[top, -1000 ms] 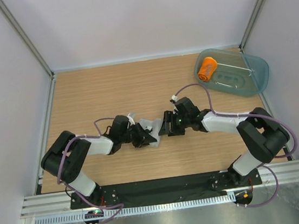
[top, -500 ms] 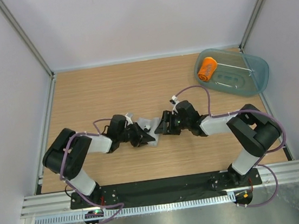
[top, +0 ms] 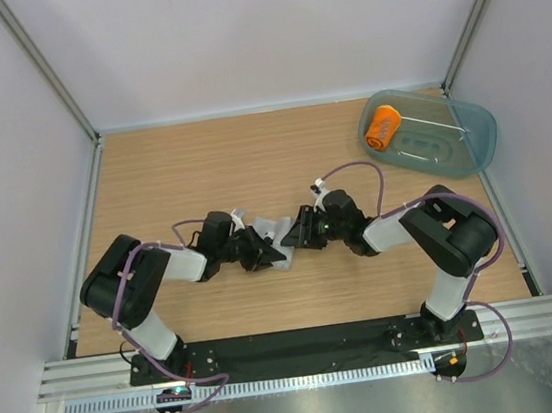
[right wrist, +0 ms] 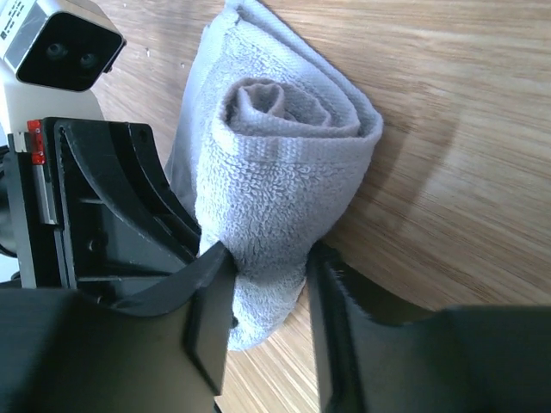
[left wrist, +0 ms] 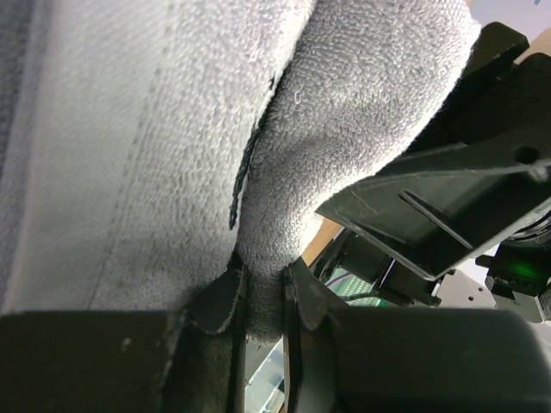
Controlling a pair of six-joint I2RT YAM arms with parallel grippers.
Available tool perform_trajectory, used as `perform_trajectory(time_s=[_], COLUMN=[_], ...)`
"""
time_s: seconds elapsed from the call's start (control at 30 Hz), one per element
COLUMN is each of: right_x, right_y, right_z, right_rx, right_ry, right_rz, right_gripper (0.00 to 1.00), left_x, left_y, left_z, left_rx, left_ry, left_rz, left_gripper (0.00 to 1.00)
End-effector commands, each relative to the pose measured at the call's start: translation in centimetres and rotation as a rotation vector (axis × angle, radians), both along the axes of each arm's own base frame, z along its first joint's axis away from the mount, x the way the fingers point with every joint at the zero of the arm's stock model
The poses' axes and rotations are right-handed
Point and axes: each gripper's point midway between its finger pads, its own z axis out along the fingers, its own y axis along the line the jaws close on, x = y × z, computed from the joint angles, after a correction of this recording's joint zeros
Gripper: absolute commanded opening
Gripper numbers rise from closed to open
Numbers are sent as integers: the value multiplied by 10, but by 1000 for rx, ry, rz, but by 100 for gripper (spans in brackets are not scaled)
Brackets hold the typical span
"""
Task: Roll the towels
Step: Roll the towel
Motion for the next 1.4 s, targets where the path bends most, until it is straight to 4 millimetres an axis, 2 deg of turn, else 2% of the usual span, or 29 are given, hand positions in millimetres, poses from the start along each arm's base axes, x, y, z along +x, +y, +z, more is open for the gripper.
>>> perform_trajectory(time_s=[0.0, 0.07, 0.2, 0.23, 0.27, 0.3, 0.47, 0.57, 0.6, 0.67, 0.73, 0.93, 1.0, 1.03, 1.1, 1.13, 1.23, 1.33, 1.37], right_x=[11, 8, 10, 11, 3, 5, -6, -7, -9, -14, -14, -16, -17, -18, -18, -18, -17, -17, -17], right_y=[6, 2, -2, -4, -7, -5, -6, -1, 2, 0, 4, 13, 15, 16, 17, 19, 20, 21, 22], right_z=[2, -3, -6, -8, -14, -11, -25, -25, -26, -32, -29, -20, -17, -15, -12, -11, -9, -9, -9], right_rx=[-24, -64, -165, -193, -236, -251, -380, -414, -419, -449, -447, -470, -477, -483, -489, -492, -494, -498, -497], right_ry=[-49, -40, -38, -39, -18, -18, 28, 29, 23, 48, 45, 53, 53, 52, 50, 53, 45, 54, 56], right_rz=[-26, -26, -23, -31, -17, -14, 15, 24, 31, 39, 45, 70, 72, 78, 79, 83, 86, 90, 92], right_gripper=[41, 33, 25, 24, 23, 23, 21, 21, 20, 20, 20, 20, 20, 20, 20, 20, 20, 20, 20], left_x=[-7, -8, -3, -7, -3, -4, -1, -3, -4, -5, -5, 2, 6, 10, 9, 13, 9, -3, -1], left_y=[1, 3, 9, 15, 19, 22, 33, 37, 45, 41, 46, 49, 47, 53, 48, 52, 45, 32, 31], left_z=[-4, -6, -6, -8, -10, -10, 2, 5, 3, 10, 12, 32, 49, 53, 66, 73, 87, 89, 90], left_rx=[-3, 10, 85, 125, 167, 195, 291, 383, 445, 486, 545, 615, 629, 679, 714, 755, 794, 816, 837], left_ry=[30, 35, 6, 22, -14, -23, -118, -183, -203, -249, -281, -396, -464, -500, -571, -613, -699, -760, -785], left_rz=[-24, -26, -27, -29, -36, -47, -71, -115, -130, -161, -171, -176, -169, -163, -170, -151, -146, -183, -173], left_gripper=[0, 0, 0, 3, 4, 6, 24, 32, 34, 39, 43, 43, 43, 43, 43, 44, 44, 45, 44])
